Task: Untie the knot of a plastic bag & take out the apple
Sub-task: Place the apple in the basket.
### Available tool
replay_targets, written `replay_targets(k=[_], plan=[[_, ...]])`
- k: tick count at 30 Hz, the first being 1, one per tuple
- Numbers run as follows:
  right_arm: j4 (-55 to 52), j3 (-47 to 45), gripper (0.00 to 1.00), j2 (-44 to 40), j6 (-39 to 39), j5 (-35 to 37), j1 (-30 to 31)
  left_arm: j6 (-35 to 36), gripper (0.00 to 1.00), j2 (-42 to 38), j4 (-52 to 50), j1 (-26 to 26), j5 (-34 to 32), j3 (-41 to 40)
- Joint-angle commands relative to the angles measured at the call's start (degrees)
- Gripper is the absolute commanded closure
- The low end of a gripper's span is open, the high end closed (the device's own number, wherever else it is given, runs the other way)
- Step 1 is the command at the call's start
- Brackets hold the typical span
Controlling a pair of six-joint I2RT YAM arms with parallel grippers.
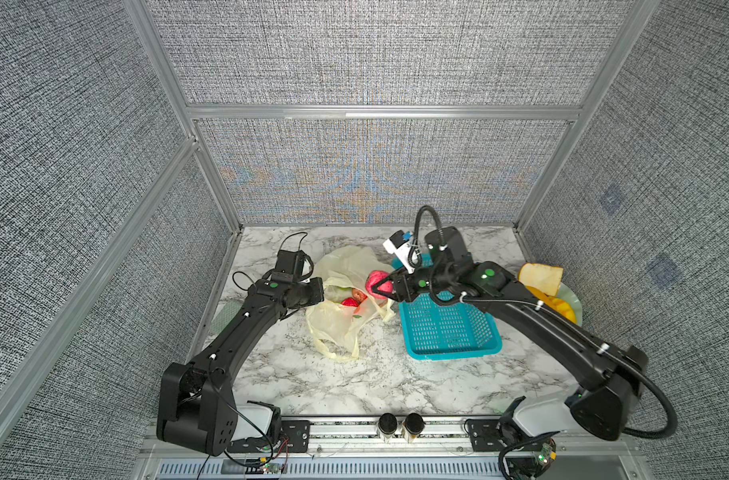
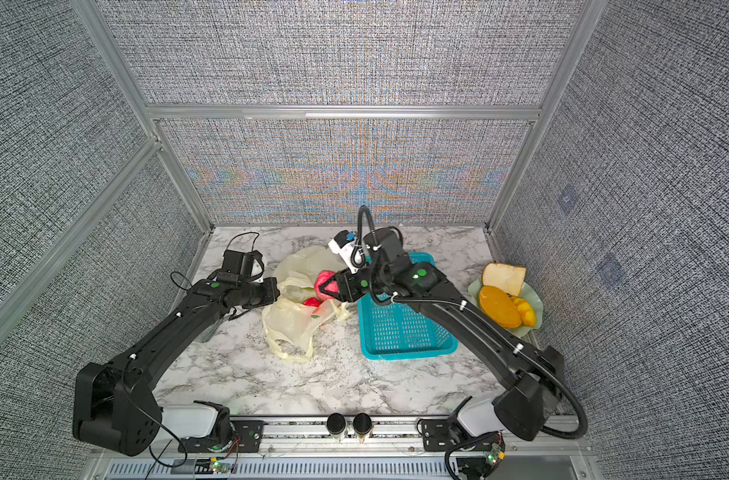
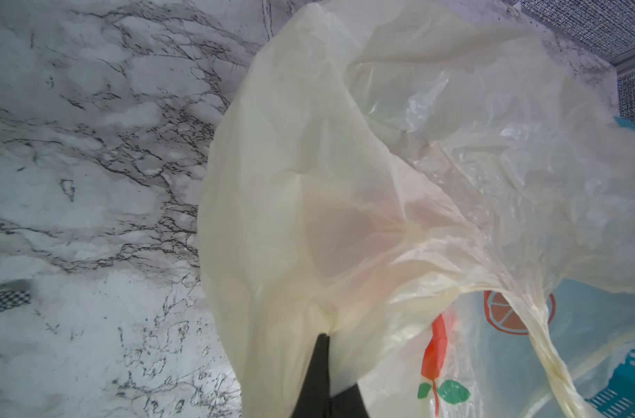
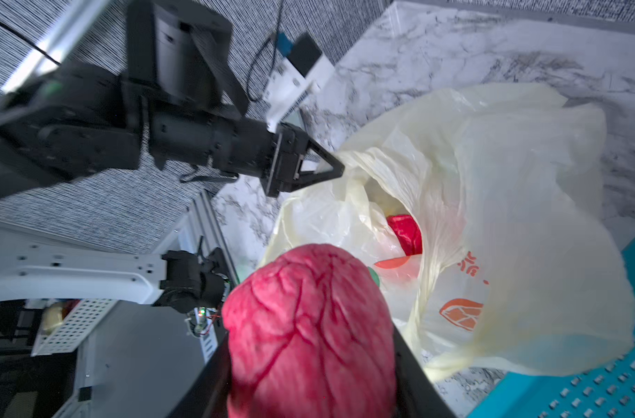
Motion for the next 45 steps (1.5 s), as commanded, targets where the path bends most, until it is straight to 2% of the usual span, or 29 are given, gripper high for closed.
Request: replay_targets(k=[1, 3, 5, 7, 9, 11, 18, 21, 25, 29, 32, 34, 39, 45], plan=[[0.9, -0.7, 0.69, -2.1, 2.8, -2.3, -2.5, 0.7, 0.99, 0.4, -0.1, 0.0, -0.4, 0.3], [-3.4, -0.3, 0.69, -2.9, 3.1, 6.7, -5.0, 0.8, 0.99, 0.4, 0.1, 0.0, -0.1, 0.3], [-10.1, 0.5, 0.69, -2.5, 4.4, 19.4, -8.5, 0.7, 0.99, 0.1, 0.1, 0.0, -0.1, 0.4], [-15.2, 0.3, 0.69, -1.0, 3.8, 29.3, -11.5, 0.7, 0.99, -0.4, 0.1, 0.0, -0.3, 0.4], [-17.2, -1.3, 0.69, 1.5, 3.0, 34.9, -14.3, 0.9, 0.99, -0.9, 0.1, 0.0, -0.5, 0.3], [-16.7, -3.7, 0.69, 4.7, 1.7, 36.8, -16.7, 0.9, 0.98, -1.1, -0.1, 0.0, -0.5, 0.4], [-17.9, -1.0, 0.68, 19.1, -0.3, 34.3, -18.8, 0.4, 0.96, -2.4, -0.3, 0.0, -0.6, 0.1], [-16.7, 0.0, 0.68, 22.8, -0.1, 33.3, -18.8, 0.4, 0.91, -3.1, -0.7, 0.0, -0.5, 0.0], [-15.8, 0.8, 0.57, 25.7, -0.7, 33.3, -18.9, 1.7, 0.83, -5.3, -0.4, 0.0, -1.7, 0.2], [-16.0, 1.5, 0.35, 27.2, -1.3, 29.6, -19.4, 4.0, 0.77, -6.8, 0.7, 0.0, -1.8, 0.0], [-14.3, 1.0, 0.23, 21.8, -0.2, 23.9, -19.3, 4.1, 0.77, -6.6, 0.1, 0.0, -2.1, 0.6], [-14.5, 1.6, 0.20, 16.9, 0.6, 21.1, -19.1, 4.1, 0.77, -6.3, 0.1, 0.0, -2.1, 0.7], [-15.7, 2.3, 0.24, 6.2, 3.2, 12.1, -16.9, 3.7, 0.79, -6.0, -0.8, -0.3, -2.3, 2.7], [-15.6, -0.8, 0.40, 2.3, 10.7, 3.2, -6.8, 7.2, 0.79, -8.0, -1.1, -2.2, -4.4, 8.1]])
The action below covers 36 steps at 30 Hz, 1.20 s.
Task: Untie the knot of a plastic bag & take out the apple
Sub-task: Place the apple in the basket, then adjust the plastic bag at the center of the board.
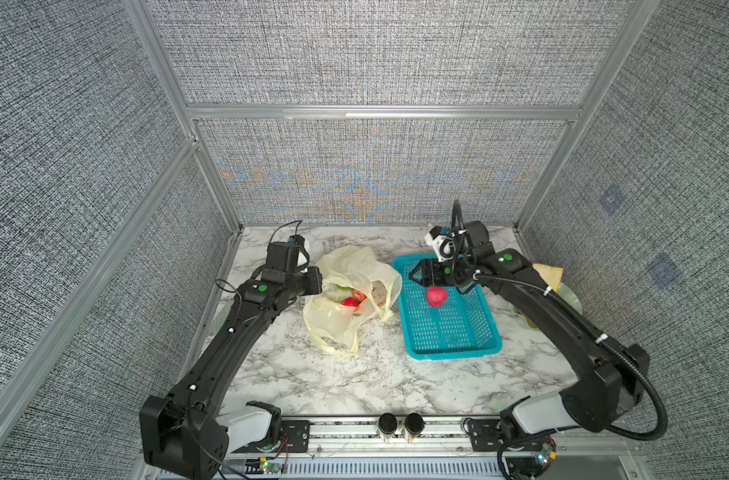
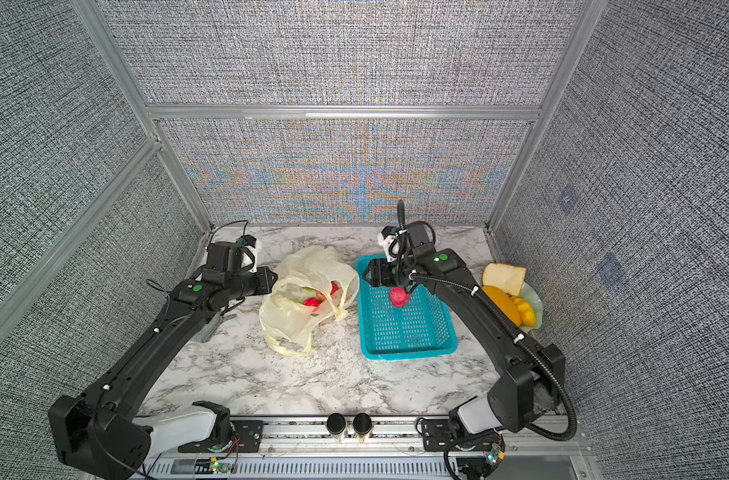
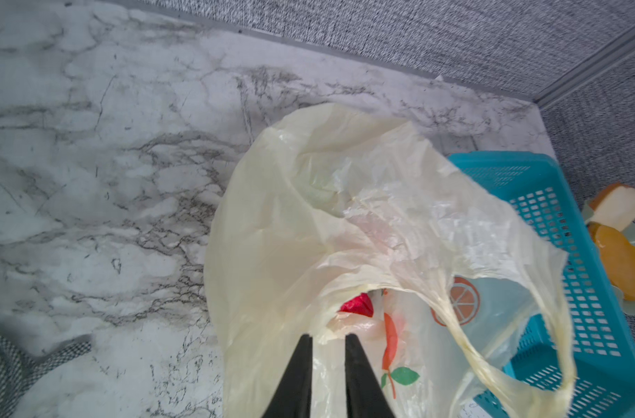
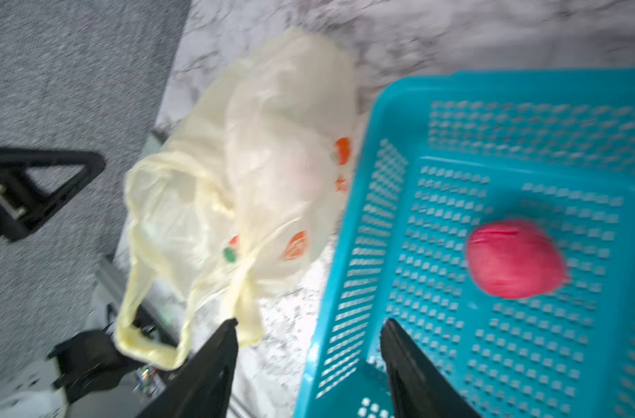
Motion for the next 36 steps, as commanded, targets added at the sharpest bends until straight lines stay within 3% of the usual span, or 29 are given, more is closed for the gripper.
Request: replay_targets(k=[1, 8, 15, 16, 20, 23, 29, 36], plan=[[0.0, -1.8, 0.40, -0.9, 6.4, -7.0, 4.5, 2.6, 0.79, -0.4, -0.2, -0.2, -1.8, 1.9], [6.5, -4.6, 0.42, 1.5, 11.3, -8.5, 8.5, 4.1, 0.79, 0.2, 0.5, -2.5, -0.9, 1.5], [6.9, 0.7, 0.48, 9.4, 10.7, -2.6, 8.2, 7.1, 0.79, -2.1, 3.7, -5.0, -0.4, 0.0], [8.4, 1.3, 0.52, 10.3, 10.9, -3.0, 8.3, 7.5, 0.79, -2.6, 4.3, -5.0, 0.0, -0.4], [14.6, 5.0, 0.87, 13.2, 13.3, -6.7, 8.1, 9.9, 0.79, -5.3, 7.9, -5.0, 2.6, -3.7], [18.5, 9.0, 1.00, 15.7, 15.6, -8.8, 7.5, 11.7, 0.74, -6.5, 10.3, -5.4, 4.7, -5.5], [33.6, 11.0, 1.00, 19.7, 27.4, -12.6, 5.1, 15.5, 0.62, -7.7, 15.8, -6.1, 8.0, -5.8], [46.7, 11.1, 1.00, 22.7, 37.0, -14.5, 5.4, 15.0, 0.55, -3.7, 16.5, -7.4, 16.5, -1.9]])
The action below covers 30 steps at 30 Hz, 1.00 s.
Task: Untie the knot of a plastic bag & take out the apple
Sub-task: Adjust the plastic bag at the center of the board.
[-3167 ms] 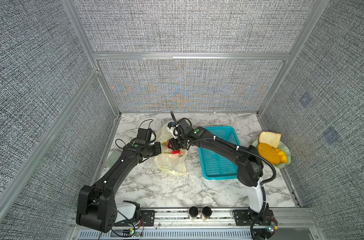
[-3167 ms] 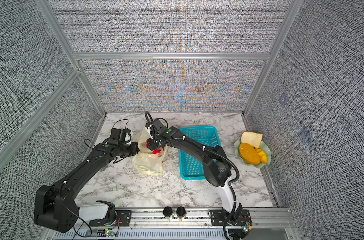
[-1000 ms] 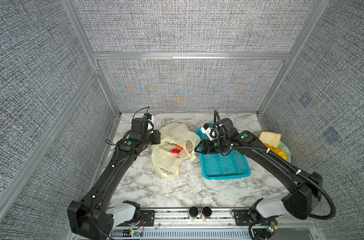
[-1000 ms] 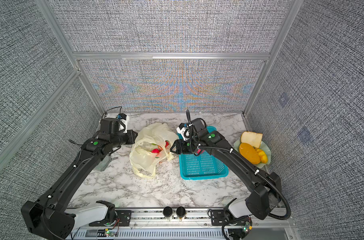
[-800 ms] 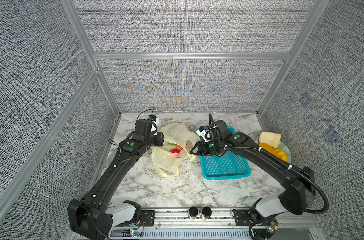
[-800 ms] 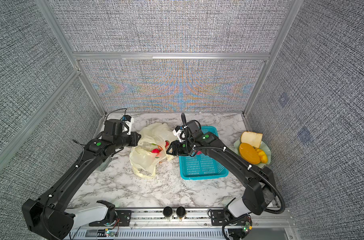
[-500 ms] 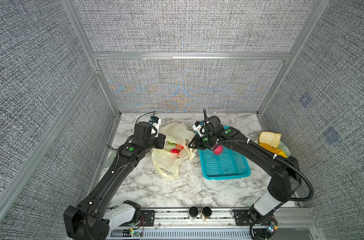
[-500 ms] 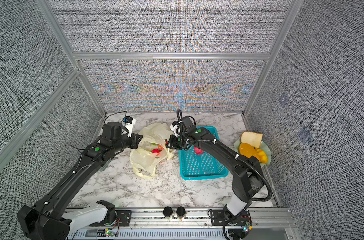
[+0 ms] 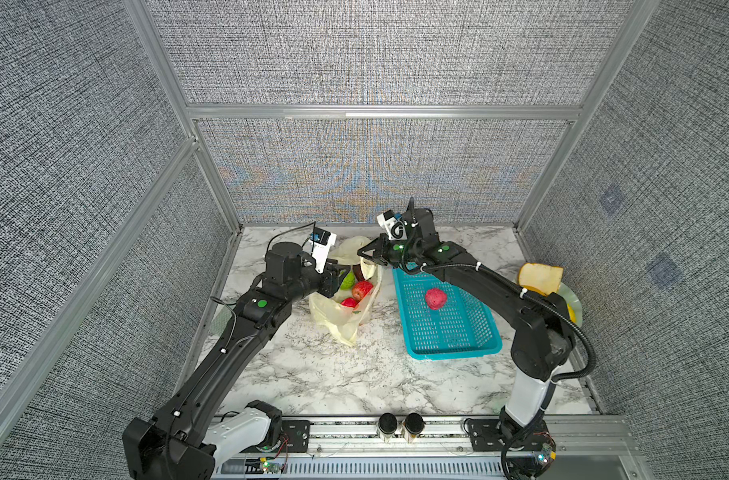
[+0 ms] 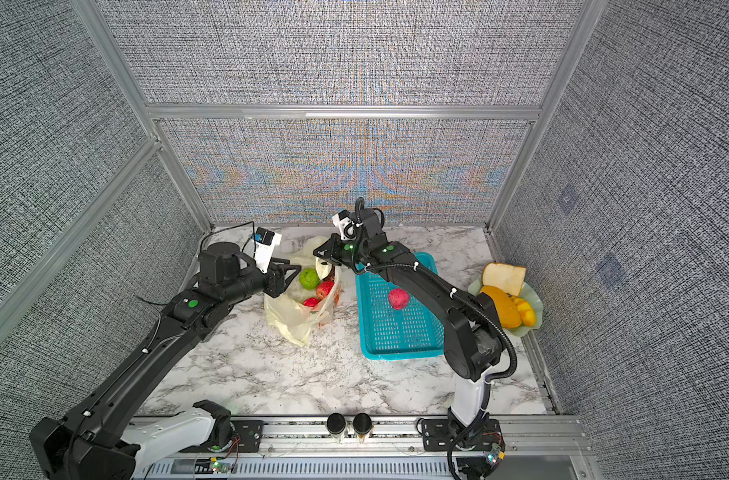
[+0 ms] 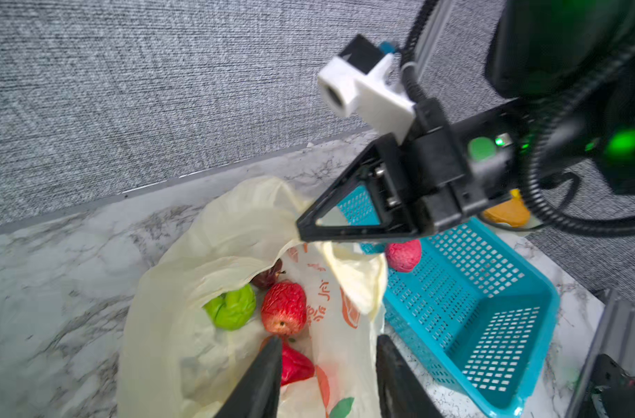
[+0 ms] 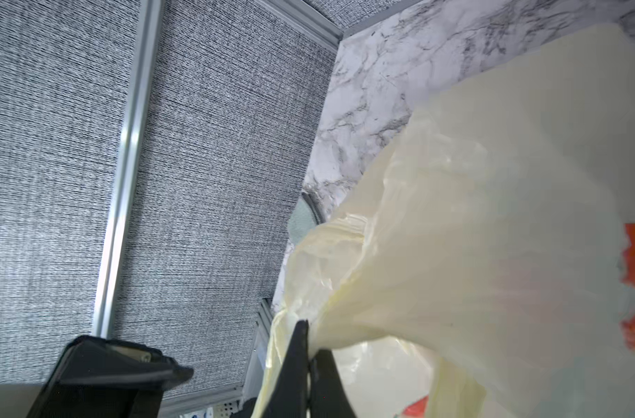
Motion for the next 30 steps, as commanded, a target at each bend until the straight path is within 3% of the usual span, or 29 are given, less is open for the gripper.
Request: replay_targets(k=[1, 11, 20, 22, 27, 30], plan=[[11.5, -0.5, 1.00, 0.1, 8.5, -2.0, 0.0, 0.3, 0.55, 1.8, 2.0, -0.4, 5.3, 0.8], [15.6, -1.6, 1.00, -1.2, 11.7, -1.6, 0.3, 1.1, 0.48, 5.2, 1.7, -0.5, 5.1, 1.6], [15.9, -1.5, 1.00, -0.2, 12.3, -2.0, 1.7, -1.1, 0.48, 6.4, 10.1, -0.5, 7.8, 0.2], [16.2, -1.8, 1.00, -0.5, 12.4, -1.8, 1.9, -1.4, 0.54, 7.5, 10.1, -0.5, 6.8, 0.5], [17.1, -2.6, 1.00, -1.7, 13.0, -1.9, 1.9, -0.5, 0.94, 10.3, 7.1, -0.5, 4.1, 2.5], [17.1, -3.3, 1.00, -2.2, 12.9, -2.0, 2.0, -0.5, 1.00, 10.3, 7.1, -0.5, -0.6, 2.7]])
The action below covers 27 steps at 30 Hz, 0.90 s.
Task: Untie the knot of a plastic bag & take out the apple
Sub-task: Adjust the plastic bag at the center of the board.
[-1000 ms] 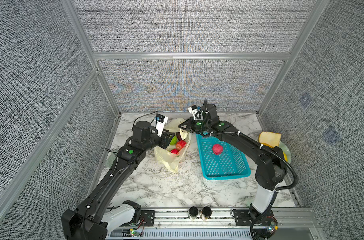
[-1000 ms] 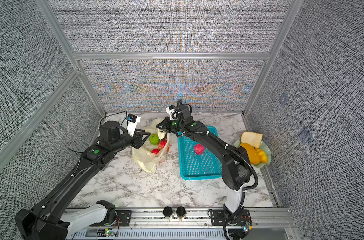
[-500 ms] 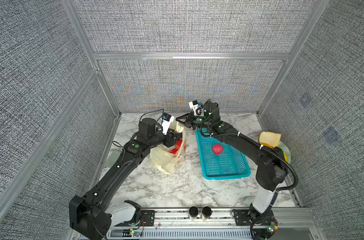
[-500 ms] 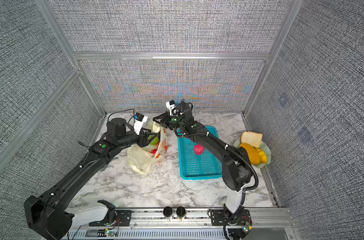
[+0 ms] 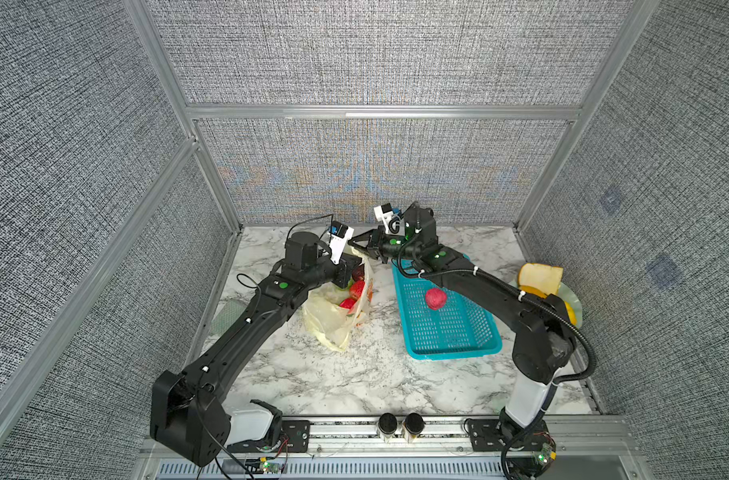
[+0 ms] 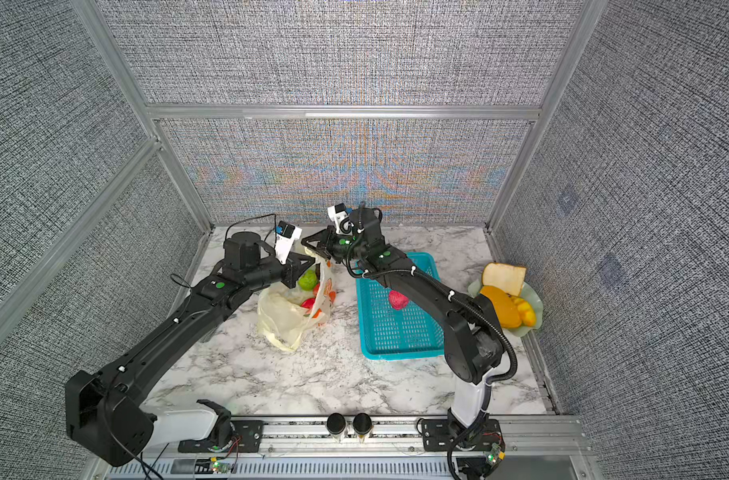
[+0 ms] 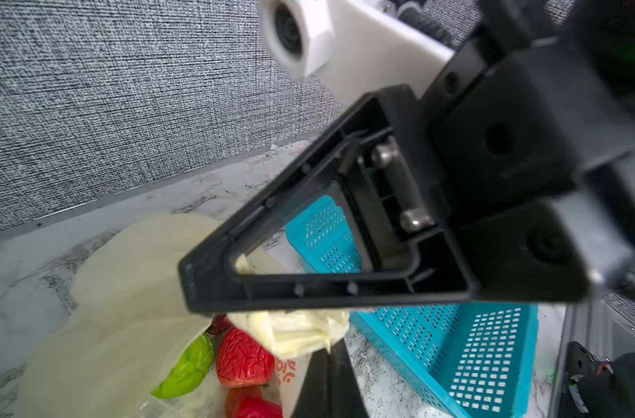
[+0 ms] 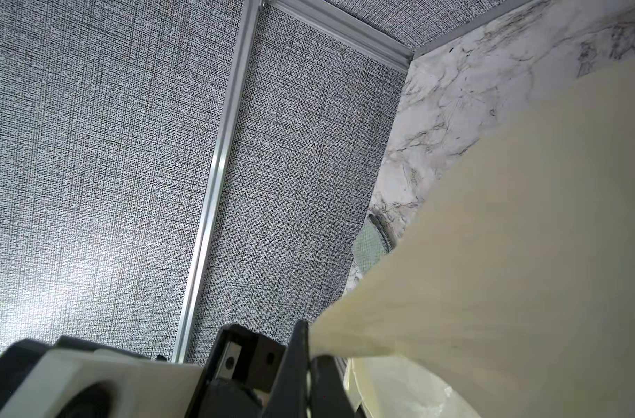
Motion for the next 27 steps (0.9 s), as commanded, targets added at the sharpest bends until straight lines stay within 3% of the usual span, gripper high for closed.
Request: replay_targets(k=[1, 4, 7, 13, 16, 20, 27], plan=[[2.5, -0.8, 1.00, -0.9, 1.2, -0.9, 0.1, -0.2, 1.00, -0.6, 0.7, 0.0, -6.2, 0.0], [1.6, -1.9, 0.98, -1.9, -0.3, -1.6, -0.3, -0.1, 1.00, -1.6, -0.7, 0.1, -11.2, 1.0], [-3.7, -3.7, 0.76, -4.9, -6.0, -1.5, -1.8, 1.9, 1.00, -1.7, -7.1, 0.1, -17.0, 5.0], [-16.0, -5.4, 0.58, -13.0, -22.6, 0.1, -2.6, 5.3, 1.00, -2.1, -16.3, 0.1, -21.9, 10.7], [-29.1, -1.6, 0.60, -13.9, -34.3, 1.8, -0.3, 5.3, 1.00, -1.1, -19.7, 0.1, -20.8, 13.1], [-46.8, 7.6, 0.70, -10.0, -47.4, 8.2, 8.7, 4.6, 1.00, 0.4, -21.1, 0.2, -17.0, 14.6], [-43.4, 4.7, 0.73, -3.0, -49.3, 26.2, 15.1, 3.3, 1.00, 1.4, -21.4, 0.1, -19.1, 13.1]])
